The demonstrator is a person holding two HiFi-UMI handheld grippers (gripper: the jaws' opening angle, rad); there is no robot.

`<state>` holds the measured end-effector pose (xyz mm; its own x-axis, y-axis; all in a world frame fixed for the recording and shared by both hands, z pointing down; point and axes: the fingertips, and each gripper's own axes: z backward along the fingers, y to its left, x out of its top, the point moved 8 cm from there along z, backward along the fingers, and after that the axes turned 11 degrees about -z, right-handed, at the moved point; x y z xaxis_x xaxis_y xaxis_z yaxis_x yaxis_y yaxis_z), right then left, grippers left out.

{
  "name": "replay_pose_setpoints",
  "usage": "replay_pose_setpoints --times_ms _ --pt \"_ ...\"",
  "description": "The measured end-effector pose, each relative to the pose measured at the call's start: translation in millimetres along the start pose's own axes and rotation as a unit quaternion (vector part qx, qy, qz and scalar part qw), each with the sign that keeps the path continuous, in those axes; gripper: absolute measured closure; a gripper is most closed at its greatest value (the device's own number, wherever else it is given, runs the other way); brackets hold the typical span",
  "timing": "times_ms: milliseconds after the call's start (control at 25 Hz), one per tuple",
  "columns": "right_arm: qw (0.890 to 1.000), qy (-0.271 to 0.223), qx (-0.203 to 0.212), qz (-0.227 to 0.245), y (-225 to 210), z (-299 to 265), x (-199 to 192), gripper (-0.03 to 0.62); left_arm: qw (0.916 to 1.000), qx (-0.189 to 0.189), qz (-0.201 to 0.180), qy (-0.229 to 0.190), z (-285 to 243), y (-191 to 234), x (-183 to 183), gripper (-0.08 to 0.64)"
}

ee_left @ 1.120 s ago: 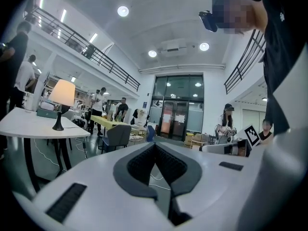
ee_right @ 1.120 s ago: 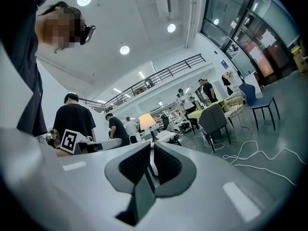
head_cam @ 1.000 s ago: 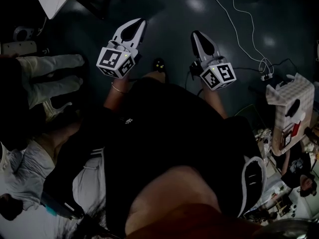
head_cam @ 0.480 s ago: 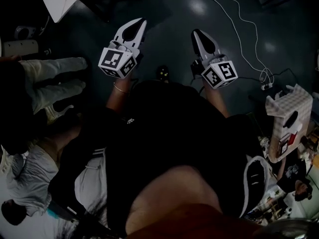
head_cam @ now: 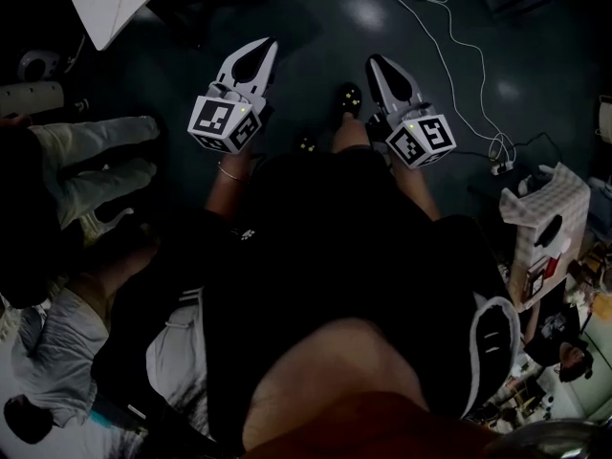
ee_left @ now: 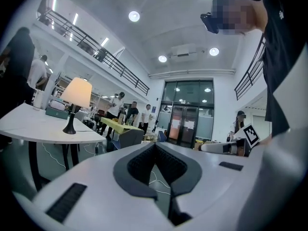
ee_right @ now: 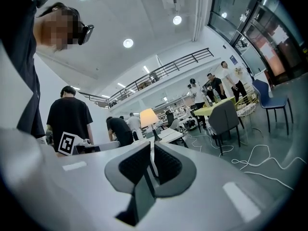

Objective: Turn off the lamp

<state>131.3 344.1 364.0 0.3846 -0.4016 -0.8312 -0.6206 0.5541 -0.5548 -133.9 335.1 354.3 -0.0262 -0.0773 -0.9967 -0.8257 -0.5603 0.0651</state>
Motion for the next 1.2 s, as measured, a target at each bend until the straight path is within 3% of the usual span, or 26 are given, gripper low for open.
replay_pose_setpoints --times_ms 240,1200 --pt "0.999 0.015 0.043 0.002 -10 -38 15 0.591 0.9989 0.047 -0.001 0.003 1 17 2 0.554" --pt "0.991 0.041 0.128 -0.010 -133 -121 106 0.591 0.9953 0.094 -0.018 0.010 -153 26 33 0.554"
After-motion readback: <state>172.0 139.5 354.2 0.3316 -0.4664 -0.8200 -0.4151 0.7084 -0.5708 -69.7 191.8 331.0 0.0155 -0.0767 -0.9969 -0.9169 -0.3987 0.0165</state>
